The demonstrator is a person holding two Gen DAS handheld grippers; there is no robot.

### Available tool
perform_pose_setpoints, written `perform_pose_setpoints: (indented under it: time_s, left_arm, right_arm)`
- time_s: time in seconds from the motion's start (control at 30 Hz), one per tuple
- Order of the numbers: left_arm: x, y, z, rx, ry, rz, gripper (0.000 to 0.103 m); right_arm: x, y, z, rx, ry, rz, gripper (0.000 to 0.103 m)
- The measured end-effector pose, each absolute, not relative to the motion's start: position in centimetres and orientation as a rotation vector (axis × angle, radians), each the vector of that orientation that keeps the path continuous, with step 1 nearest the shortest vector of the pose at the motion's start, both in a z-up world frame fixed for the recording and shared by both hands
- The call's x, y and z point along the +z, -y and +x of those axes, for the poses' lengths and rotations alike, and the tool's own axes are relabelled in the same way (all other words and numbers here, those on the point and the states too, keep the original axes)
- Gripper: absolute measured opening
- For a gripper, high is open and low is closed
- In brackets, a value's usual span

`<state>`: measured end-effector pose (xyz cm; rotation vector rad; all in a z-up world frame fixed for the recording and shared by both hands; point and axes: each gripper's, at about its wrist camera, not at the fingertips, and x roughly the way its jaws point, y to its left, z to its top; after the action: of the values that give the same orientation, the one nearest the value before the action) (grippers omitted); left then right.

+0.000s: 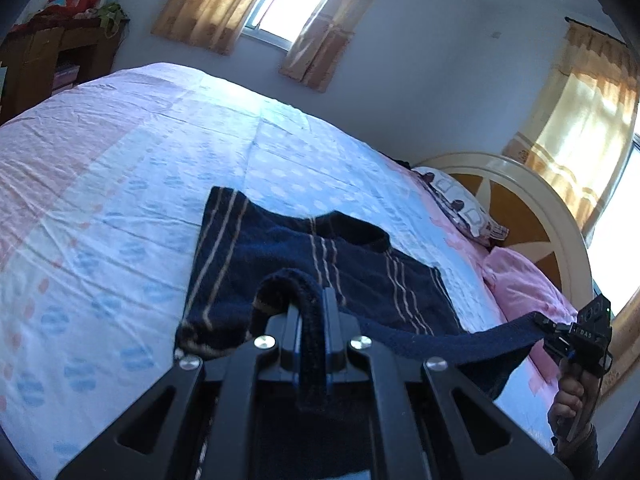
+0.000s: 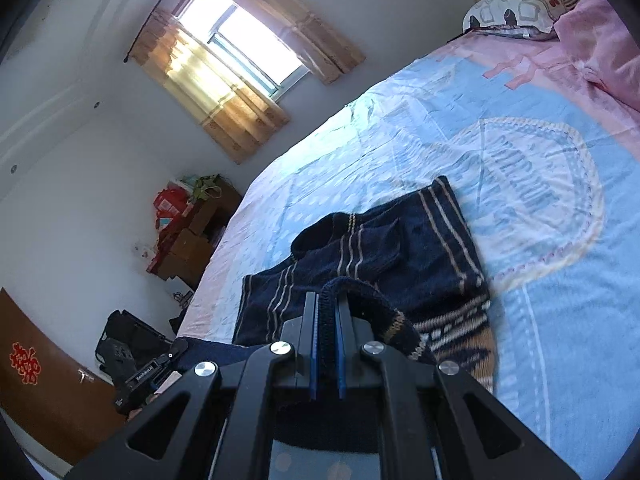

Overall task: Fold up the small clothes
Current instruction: 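Lift the hem with both tools and fold it over onto the collar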

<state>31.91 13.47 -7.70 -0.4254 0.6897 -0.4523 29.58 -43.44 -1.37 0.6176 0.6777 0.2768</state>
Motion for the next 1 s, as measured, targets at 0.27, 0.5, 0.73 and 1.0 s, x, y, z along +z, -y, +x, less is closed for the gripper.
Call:
perform_pose_setpoints:
  time_s: [0.27,0.5,0.73,1.0]
  left_arm:
    - [-8.2,-12.8,37.7,-0.435,-0.734,-0.443,0.008]
    - [-9.6,-11.9,42.5,-0.419,-0.787,-0.443,0.008]
    - [-12.4,-11.4,46.9,-0.37,-0.88,-0.474,0.016]
    - [-11.8,-13.5,47.2,-0.3,-0.842,-0.544,0.075]
  right_arm:
    - [-2.0,44.1,36.0,0.249,-0.733,0.632,0.006]
    - [-4.0,44.9,41.7,0.212,-0.8,0.65,0.006]
    - [-7.3,47.1,47.5,0.133,-0.913,0.738,0.006]
    - [-9.7,49.9,52.4,0.027,-0.854,0.78,0.055]
